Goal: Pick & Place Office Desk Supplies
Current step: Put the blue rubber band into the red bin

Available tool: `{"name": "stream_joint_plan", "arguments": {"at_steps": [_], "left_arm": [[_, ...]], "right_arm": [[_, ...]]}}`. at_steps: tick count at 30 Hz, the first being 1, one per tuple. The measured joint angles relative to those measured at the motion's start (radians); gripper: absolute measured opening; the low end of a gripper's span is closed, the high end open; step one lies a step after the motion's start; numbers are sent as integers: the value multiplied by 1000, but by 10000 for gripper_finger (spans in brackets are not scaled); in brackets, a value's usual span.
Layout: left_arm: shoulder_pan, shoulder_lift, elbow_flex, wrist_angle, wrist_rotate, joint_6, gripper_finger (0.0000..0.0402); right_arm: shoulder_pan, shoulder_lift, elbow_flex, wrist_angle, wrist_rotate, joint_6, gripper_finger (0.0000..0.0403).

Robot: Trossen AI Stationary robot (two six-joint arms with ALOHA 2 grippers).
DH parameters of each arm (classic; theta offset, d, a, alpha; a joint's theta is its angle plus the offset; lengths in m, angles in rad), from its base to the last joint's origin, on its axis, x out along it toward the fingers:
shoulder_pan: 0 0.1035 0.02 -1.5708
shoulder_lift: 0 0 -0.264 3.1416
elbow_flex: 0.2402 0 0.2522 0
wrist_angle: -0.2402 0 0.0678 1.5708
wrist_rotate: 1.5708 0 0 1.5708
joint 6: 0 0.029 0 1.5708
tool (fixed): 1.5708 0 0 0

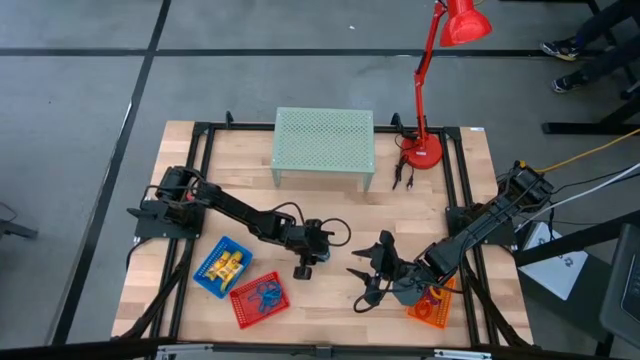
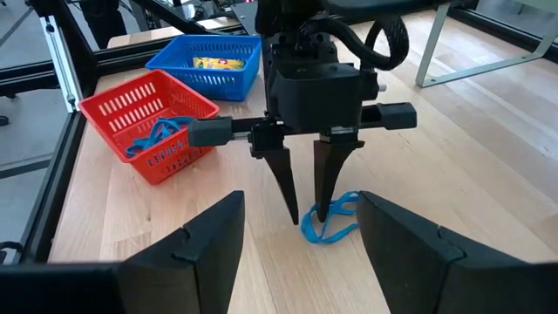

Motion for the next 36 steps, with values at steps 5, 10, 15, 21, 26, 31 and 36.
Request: {"name": "stream_joint_plan", "arguments": {"at_steps": [5, 10, 15, 21, 26, 31, 36], "left_arm": [[0, 22, 0, -1, 1, -4, 99], [1, 33, -1, 11, -2, -3, 98], [6, 33, -1, 24, -8, 15, 85], [14, 33, -1, 47, 10, 15, 77], [21, 33, -1, 45, 22, 15, 81], [23, 33, -1, 46, 25, 17, 76], [23, 33, -1, 46, 25, 22, 63]], "right_arm": [[0, 0, 0, 0, -12, 1, 225], [0, 0, 0, 6, -14, 0, 225], [0, 0, 0, 7, -14, -8, 225], [0, 0, 0, 7, -14, -9, 225], [0, 0, 0, 7, -14, -10, 225], [0, 0, 0, 7, -14, -10, 225], [0, 0, 0, 7, -14, -10, 225]]}}
